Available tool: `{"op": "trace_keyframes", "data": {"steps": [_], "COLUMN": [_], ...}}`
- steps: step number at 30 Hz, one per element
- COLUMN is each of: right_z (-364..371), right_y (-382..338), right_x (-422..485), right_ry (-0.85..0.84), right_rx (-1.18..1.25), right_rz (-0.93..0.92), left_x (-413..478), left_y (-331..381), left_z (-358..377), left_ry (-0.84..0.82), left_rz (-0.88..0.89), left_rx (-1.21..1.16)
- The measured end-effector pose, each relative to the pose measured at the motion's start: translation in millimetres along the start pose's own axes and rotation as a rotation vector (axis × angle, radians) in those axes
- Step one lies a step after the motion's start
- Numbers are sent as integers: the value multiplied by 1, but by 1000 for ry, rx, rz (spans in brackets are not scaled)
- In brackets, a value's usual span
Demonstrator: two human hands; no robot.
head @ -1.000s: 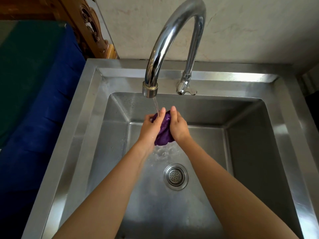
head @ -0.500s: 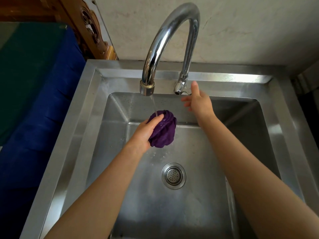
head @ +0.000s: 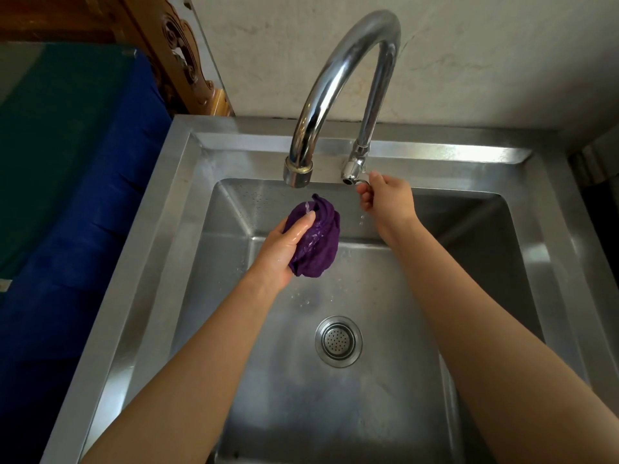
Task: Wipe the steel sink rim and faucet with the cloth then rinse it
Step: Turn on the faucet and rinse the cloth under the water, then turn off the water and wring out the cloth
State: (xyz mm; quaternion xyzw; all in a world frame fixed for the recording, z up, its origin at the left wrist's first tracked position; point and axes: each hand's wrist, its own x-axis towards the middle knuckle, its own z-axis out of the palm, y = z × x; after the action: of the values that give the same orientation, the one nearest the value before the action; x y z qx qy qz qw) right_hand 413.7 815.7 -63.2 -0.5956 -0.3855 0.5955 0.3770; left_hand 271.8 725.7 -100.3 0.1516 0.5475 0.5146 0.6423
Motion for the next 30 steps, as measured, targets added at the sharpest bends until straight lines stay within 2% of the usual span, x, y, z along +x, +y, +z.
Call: {"op": "trace_keyframes", "data": {"steps": [14, 17, 19, 22, 25, 27, 30], "right_z": [-8, -12, -14, -4, 3, -1, -7], "right_y": [12, 17, 30, 58, 73, 74, 74], "right_x": [0, -3, -12, -40, -53, -53, -52], "right_ry": [-139, -154, -250, -415, -344, -259, -223], "right_rx": [388, 169, 5, -23, -90, -208, -323], "right_rz": [78, 65, 99, 117, 28, -54, -131], "left_x": [-5, -6, -7, -8, -11, -13, -22], "left_y": [1, 0, -2, -8, -18, -25, -30], "left_z": [8, 8, 10, 15, 16, 9, -1], "left_ry": [-35, -36, -15, 38, 143, 223, 149], "left_rz": [-17, -19, -21, -29, -24, 50, 148], "left_rx": [-5, -25, -48, -52, 41, 218, 489]}}
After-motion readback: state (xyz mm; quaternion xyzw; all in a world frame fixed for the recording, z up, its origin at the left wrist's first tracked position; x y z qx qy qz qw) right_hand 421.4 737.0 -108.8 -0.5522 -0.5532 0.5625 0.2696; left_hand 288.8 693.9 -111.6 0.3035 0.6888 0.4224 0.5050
